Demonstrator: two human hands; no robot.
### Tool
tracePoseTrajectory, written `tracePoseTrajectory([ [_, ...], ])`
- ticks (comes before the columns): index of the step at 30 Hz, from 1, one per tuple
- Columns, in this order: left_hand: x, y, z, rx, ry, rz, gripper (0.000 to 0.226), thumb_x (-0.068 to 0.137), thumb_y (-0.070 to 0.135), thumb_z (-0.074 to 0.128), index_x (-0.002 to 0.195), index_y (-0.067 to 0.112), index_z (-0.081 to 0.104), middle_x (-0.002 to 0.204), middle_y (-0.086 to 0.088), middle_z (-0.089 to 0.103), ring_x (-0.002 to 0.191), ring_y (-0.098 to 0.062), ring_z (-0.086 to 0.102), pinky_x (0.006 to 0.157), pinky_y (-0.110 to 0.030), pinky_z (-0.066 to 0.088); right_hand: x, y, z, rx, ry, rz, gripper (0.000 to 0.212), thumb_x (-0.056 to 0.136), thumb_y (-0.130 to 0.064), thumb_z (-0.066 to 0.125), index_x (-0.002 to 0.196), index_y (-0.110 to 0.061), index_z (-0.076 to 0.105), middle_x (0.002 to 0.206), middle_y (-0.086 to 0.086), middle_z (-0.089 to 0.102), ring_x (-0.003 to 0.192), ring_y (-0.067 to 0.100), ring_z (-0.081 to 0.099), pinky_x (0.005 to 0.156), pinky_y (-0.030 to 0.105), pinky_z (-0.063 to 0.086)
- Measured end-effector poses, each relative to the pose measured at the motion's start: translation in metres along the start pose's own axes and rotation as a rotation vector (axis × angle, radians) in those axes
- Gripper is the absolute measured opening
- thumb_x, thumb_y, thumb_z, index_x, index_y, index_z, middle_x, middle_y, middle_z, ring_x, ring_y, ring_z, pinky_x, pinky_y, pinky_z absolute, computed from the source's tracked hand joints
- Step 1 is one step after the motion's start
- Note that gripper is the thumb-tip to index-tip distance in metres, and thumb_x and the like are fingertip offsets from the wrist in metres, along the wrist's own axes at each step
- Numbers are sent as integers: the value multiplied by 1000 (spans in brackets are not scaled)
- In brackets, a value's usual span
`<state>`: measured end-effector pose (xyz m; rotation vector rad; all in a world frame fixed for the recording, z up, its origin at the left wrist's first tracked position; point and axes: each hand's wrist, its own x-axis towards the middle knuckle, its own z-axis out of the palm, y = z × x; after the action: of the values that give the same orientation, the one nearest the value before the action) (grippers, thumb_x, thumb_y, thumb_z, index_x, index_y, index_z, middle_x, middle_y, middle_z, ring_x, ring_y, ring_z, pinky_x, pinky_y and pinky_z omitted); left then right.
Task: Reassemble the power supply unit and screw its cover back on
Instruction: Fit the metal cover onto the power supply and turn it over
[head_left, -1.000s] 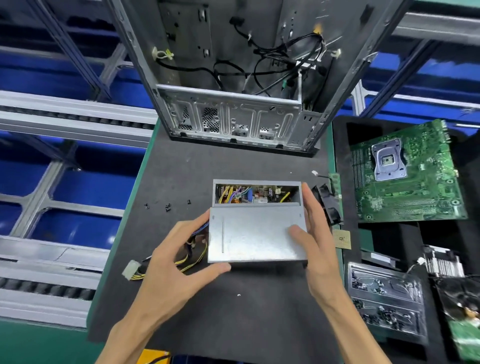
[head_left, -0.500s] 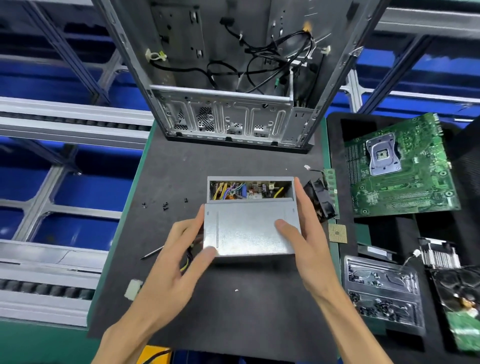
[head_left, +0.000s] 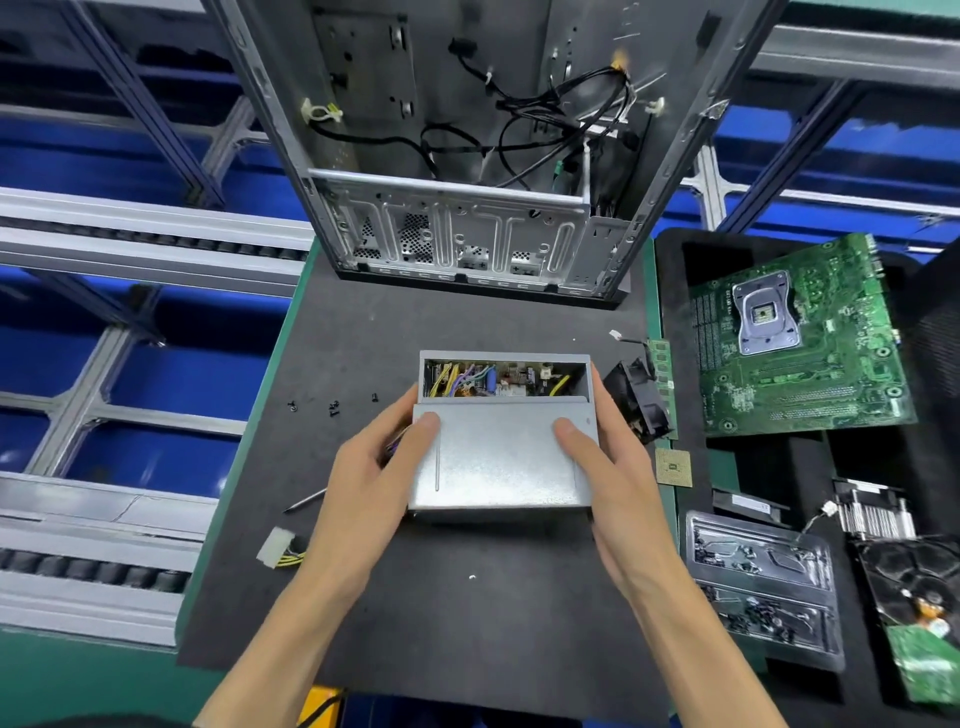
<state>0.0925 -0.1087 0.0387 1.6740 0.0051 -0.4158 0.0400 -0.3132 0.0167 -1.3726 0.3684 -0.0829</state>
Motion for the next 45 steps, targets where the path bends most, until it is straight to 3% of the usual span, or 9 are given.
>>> tracePoseTrajectory([
  [6,-1,-2,1,-11,97,-16,32,99,35,64,130,32,68,118,21,73,111,0,66,97,-33,49,-1,0,3,-1,28,-32,71,91,-33,67,156,-32,41,156,-17,47,147,6,39,125,46,28],
  [13,-1,3,6,-22,254,-9,25,87,43,74,111,36,77,95,19,78,79,1,65,73,-23,53,-6,-1,3,-51,106,-96,57,99,-16,68,152,-23,49,138,-27,61,130,-8,53,99,6,42],
  [16,4,6,6,30,290,39,25,85,40,77,107,29,78,88,15,78,59,13,57,56,-2,42,-7,-2,5,-59,130,-95,56,99,-14,67,151,-21,49,137,-23,63,129,-4,56,101,10,45],
  [18,8,11,2,118,274,54,29,85,37,78,110,22,79,84,23,77,67,20,60,60,1,41,-5,-3,6,-84,123,-96,56,100,-13,65,152,-22,48,136,-23,64,129,-3,57,100,11,45],
  [24,30,32,0,483,198,113,63,81,65,66,136,35,59,126,18,60,118,-1,56,96,-28,46,-7,-7,8,-98,106,-59,55,103,-15,61,153,-28,44,142,-18,61,133,3,55,115,37,44],
  [27,50,42,12,393,113,-46,58,82,62,71,132,34,59,110,20,57,101,2,55,77,-15,43,-7,-9,9,-101,104,-50,58,101,-20,63,154,-29,43,143,-18,60,134,4,54,117,42,41],
  [31,61,37,19,239,88,-63,30,81,46,81,94,21,71,83,3,73,67,-2,66,53,-13,47,-5,-11,8,-128,91,-39,63,95,-31,62,155,-32,41,146,-18,57,136,4,52,118,45,40],
  [38,65,34,10,202,4,-37,15,82,31,84,85,22,72,78,7,74,66,-3,67,54,-16,50,-6,-9,7,-150,75,-20,65,94,-37,61,155,-36,39,150,-17,53,139,6,49,118,46,40],
  [45,62,33,5,311,-19,47,25,82,50,76,98,32,70,87,20,73,79,7,67,61,-6,47,-4,-11,9,-181,82,-29,68,93,-40,60,156,-40,35,153,-16,50,142,6,46,119,46,38],
])
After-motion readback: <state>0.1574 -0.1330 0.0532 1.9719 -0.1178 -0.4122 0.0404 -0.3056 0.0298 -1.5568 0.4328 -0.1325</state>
